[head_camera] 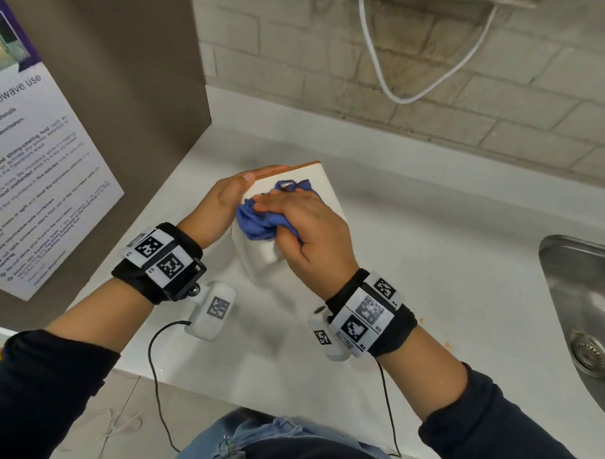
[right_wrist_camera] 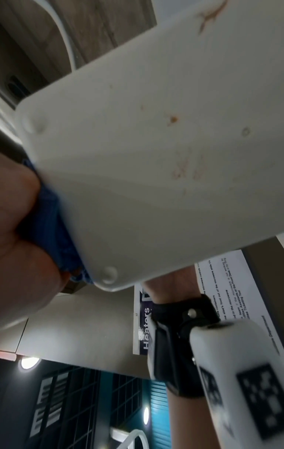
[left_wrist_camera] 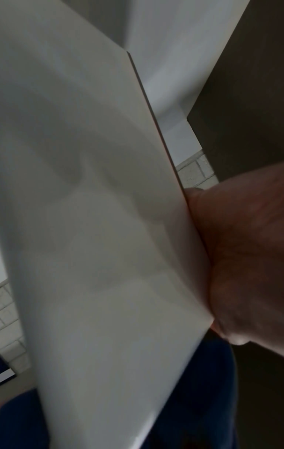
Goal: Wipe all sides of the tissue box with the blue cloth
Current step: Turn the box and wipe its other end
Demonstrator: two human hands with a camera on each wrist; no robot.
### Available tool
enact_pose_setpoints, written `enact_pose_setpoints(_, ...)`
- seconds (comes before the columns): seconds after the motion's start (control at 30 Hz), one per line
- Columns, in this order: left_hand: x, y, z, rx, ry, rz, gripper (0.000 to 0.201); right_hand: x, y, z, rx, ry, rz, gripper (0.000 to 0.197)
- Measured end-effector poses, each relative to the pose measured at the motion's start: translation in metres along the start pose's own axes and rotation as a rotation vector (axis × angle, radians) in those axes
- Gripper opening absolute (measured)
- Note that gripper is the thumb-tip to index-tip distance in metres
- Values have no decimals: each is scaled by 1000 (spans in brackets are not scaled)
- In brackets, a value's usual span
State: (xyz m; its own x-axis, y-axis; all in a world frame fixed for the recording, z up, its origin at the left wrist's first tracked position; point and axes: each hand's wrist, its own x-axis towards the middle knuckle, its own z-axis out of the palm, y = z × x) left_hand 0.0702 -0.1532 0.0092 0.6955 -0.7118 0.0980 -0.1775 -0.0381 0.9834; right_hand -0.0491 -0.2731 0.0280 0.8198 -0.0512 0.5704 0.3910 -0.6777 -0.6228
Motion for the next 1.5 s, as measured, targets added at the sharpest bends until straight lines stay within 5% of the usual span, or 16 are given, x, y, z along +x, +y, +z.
enact_pose_setpoints(0.33, -2, 2, 1, -44, -11, -8, 40, -26, -5, -10, 229, -34, 48, 29)
enact_pose_setpoints(0.5, -6, -2, -1, -24, 2, 19, 43, -45, 1, -39, 404, -139, 316, 25)
enact_pose_setpoints(0.7, -12, 1, 9, 16, -45, 61, 44, -36, 3, -64, 635, 375, 522, 18)
enact_pose_setpoints(0.8, -15, 2, 13, 22, -61, 67, 44, -14, 11, -62, 851, 462, 542, 20)
enact_pose_setpoints(0.87, -17, 2, 15, 8, -67, 62, 39, -5, 11, -57, 777, 476, 550, 19)
enact_pose_setpoints(1.07, -17, 5, 16, 25, -41, 51, 36, 3, 4, -39, 408, 425, 322, 18)
enact_pose_setpoints(1.23, -15, 3, 15, 26, 2, 46, 37, -10, 16, -27, -13, 163, 29, 34)
enact_pose_setpoints(1.5, -14, 3, 13, 0, -41, 39, 37, -20, 12, -20, -223, -18, -146, 35)
